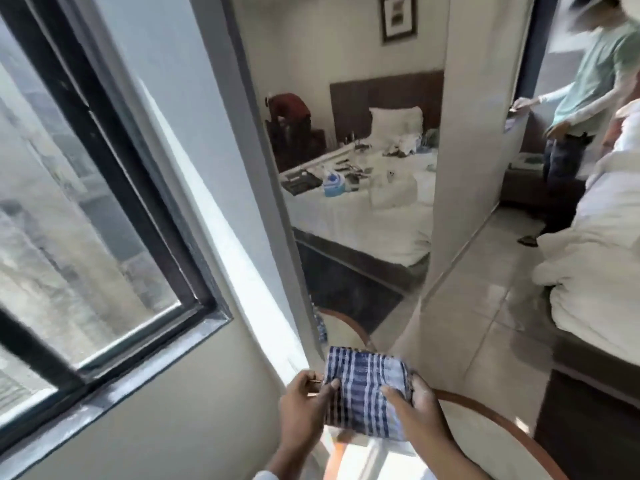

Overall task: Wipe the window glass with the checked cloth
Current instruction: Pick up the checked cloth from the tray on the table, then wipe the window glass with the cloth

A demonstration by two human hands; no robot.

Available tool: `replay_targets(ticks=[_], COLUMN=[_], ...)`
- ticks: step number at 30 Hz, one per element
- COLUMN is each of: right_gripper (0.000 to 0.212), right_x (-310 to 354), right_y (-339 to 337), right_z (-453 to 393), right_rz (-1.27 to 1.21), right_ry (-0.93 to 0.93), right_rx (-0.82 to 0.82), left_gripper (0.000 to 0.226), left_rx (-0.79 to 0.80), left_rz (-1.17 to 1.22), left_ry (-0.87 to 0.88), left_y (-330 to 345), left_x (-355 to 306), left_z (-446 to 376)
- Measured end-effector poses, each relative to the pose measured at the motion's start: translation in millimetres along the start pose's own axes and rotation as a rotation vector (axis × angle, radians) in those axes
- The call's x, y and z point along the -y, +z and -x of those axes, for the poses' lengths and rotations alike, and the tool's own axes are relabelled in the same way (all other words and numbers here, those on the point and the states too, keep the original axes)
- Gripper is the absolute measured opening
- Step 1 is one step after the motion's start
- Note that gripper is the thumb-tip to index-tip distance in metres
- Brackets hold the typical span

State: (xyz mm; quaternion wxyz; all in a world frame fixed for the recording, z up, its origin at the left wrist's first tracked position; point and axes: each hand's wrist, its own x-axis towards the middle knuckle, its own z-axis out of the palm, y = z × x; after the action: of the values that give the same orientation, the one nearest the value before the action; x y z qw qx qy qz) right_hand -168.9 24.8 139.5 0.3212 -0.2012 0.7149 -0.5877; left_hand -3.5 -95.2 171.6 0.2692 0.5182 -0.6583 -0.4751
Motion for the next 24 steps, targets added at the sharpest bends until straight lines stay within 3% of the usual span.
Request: replay_targets(ticks=[8, 15, 17, 21, 24], right_gripper=[0.031, 0.017, 0.016, 0.041, 0.046], right_x=[303, 460, 492, 541, 557], right_y=[71, 141, 170, 249, 314], right_z=[91, 170, 185, 218, 249], right_rz=[-0.214, -0.135, -0.312, -0.542, -0.618], right_ry=[-0.295, -0.481, -0.444, -0.236, -0.08], right_rx=[0.348, 0.53, 0.625, 1.201, 1.317], left_gripper=[0.023, 0.03, 0.025, 0.015, 0.021], left_rx=[-0.277, -0.43, -0.467, -0.561, -0.63], left_rz=[0.101, 0.196, 0.249, 0.34, 0.352], left_ry=[0.155, 0.276, 0.321, 0.413, 0.444], left_y=[-206, -372, -414, -498, -557], left_x=[-195, -287, -306, -332, -330], left_z=[22, 69, 84, 116, 130])
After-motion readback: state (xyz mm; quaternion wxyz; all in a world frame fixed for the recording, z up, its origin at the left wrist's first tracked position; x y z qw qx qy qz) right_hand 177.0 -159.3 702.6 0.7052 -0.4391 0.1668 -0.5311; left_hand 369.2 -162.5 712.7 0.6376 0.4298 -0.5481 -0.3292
